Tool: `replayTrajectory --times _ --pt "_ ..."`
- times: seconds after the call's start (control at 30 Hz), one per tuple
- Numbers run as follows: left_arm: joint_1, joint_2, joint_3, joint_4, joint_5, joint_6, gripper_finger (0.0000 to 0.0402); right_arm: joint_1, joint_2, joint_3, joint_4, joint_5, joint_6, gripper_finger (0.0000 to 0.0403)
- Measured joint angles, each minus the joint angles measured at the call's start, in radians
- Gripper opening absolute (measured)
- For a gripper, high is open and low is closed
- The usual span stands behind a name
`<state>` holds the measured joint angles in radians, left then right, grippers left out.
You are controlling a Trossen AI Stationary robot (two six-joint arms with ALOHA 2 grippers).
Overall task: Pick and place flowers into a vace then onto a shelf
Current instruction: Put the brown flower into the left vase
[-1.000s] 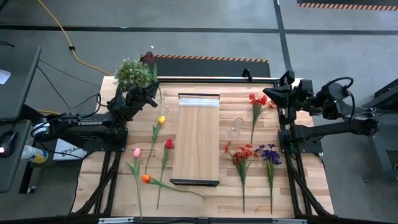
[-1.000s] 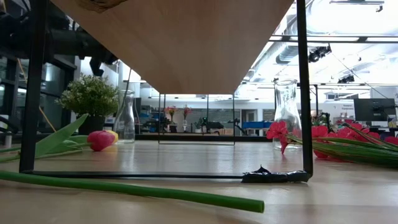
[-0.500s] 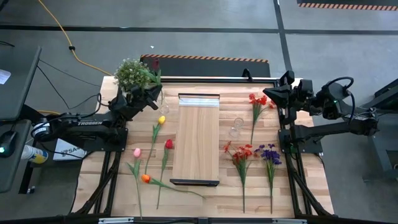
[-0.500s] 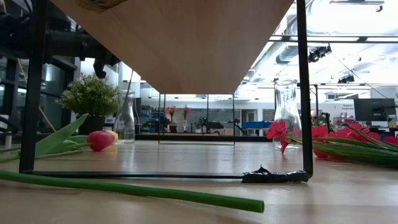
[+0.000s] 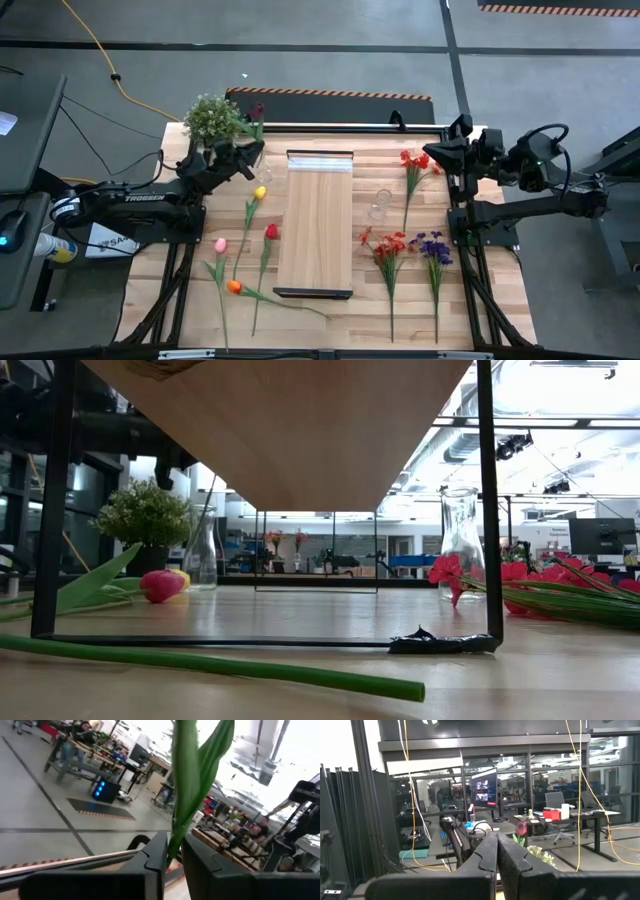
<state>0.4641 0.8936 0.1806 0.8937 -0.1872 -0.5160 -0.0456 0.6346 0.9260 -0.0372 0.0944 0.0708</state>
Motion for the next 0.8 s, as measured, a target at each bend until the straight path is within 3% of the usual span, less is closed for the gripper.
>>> replayTrajectory --times 0.33,0.6,0.8 --pt "0.000 0.000 0.000 -0.194 0.007 -0.121 0.0147 0.000 0.000 0.000 0.000 -0.001 0.000 0.0000" --pt "0.000 -0.002 0.000 -0.186 0.023 -0.120 0.0181 0.000 0.000 0.000 0.000 -0.001 0.000 0.0000" --pt "0.000 -0.008 0.000 -0.187 0.021 -0.120 0.0179 0.000 0.000 0.000 0.000 -0.001 0.000 0.0000"
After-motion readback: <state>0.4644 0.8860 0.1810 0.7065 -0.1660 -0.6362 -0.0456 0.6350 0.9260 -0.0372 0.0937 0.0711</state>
